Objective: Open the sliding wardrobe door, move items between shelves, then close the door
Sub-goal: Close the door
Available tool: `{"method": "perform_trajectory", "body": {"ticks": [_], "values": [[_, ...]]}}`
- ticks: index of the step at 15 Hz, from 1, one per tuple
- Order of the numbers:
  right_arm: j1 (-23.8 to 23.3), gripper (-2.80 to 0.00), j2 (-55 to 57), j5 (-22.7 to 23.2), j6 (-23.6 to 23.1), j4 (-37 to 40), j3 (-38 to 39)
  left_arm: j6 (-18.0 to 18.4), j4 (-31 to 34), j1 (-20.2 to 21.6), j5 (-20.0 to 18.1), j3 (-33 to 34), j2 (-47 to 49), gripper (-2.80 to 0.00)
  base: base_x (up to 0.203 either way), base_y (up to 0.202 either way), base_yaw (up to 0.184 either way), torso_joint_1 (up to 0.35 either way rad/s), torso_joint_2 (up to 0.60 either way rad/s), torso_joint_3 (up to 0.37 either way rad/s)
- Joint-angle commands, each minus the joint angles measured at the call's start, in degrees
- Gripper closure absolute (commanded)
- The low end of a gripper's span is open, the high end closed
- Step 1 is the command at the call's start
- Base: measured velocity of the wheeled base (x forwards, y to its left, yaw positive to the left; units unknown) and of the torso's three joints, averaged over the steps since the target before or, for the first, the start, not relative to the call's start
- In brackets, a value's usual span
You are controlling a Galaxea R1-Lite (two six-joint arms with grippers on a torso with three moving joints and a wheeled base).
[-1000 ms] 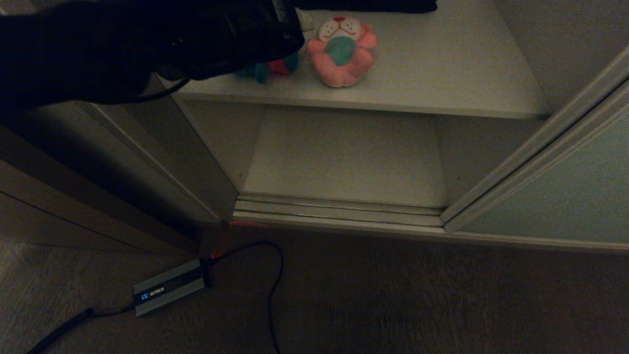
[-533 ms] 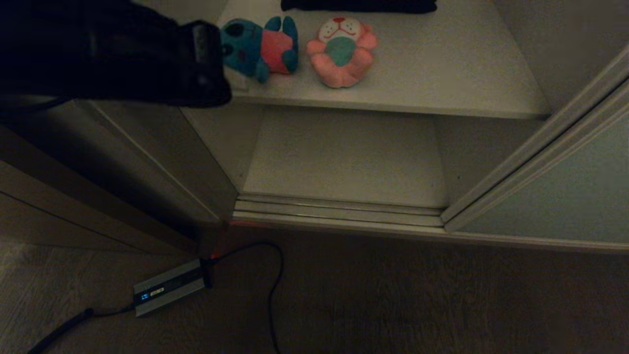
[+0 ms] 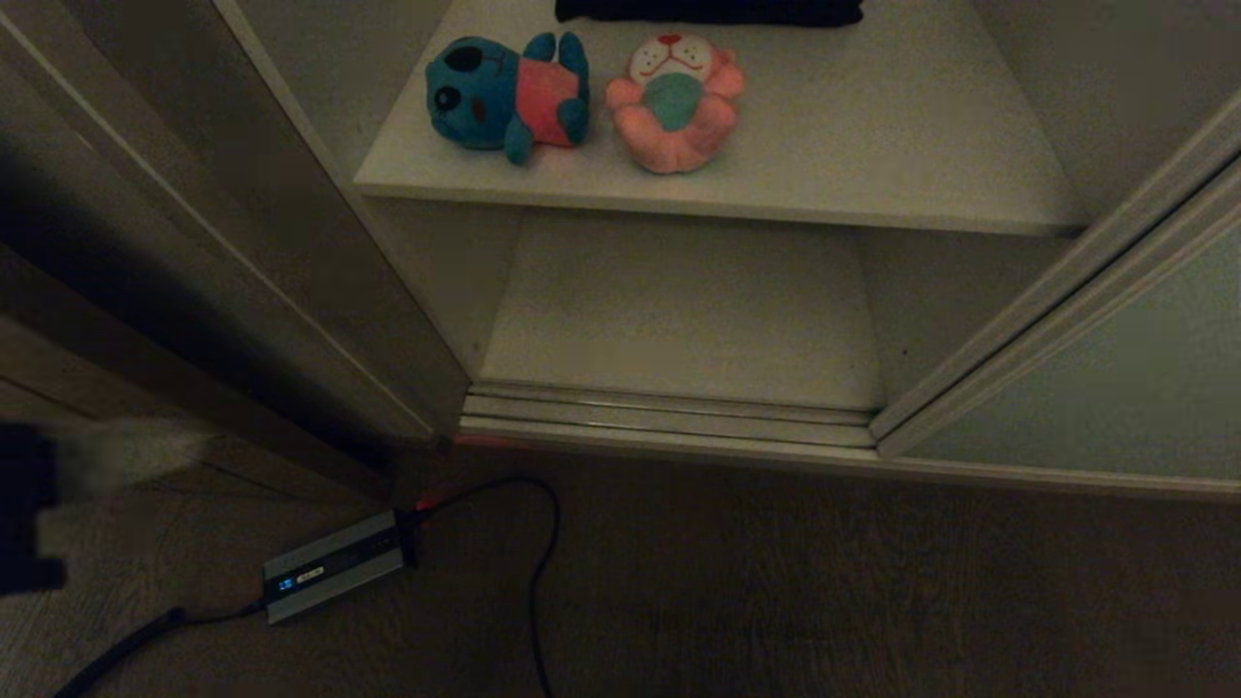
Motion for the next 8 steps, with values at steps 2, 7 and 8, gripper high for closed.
{"method": "perform_trajectory", "body": {"ticks": [2, 7, 8], "values": [[0.0, 0.0, 0.05, 0.04, -0.03, -0.01, 0.18, 0.37, 3.49, 11.39, -2.83, 9.6, -19.71, 0.0, 0.0, 0.0, 0.0, 0.0, 0.0, 0.0], [0.0, 0.0, 0.05, 0.04, -0.03, -0.01, 0.18, 3.68, -5.31, 19.19, -0.56, 33.69, -37.61, 0.0, 0.0, 0.0, 0.0, 0.0, 0.0, 0.0], [0.0, 0.0, 0.0, 0.04, -0.03, -0.01, 0.18, 3.68, -7.88, 19.6, 0.39, 36.79, -37.98, 0.0, 0.0, 0.0, 0.0, 0.0, 0.0, 0.0]]}}
